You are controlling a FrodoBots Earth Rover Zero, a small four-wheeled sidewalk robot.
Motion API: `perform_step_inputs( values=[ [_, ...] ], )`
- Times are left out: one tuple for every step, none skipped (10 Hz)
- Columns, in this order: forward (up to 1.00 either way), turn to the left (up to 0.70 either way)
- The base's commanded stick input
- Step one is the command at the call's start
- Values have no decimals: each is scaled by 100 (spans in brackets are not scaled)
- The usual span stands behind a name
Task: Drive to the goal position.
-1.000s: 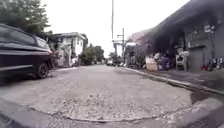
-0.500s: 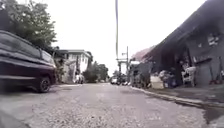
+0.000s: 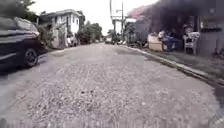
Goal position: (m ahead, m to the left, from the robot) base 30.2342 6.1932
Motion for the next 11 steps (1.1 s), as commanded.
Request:
perform_step_inputs(
  values=[
    [50,0],
    [50,0],
    [50,0],
    [50,0],
    [50,0],
    [50,0],
    [50,0],
    [50,0],
    [50,0],
    [50,0],
    [50,0]
  ],
)
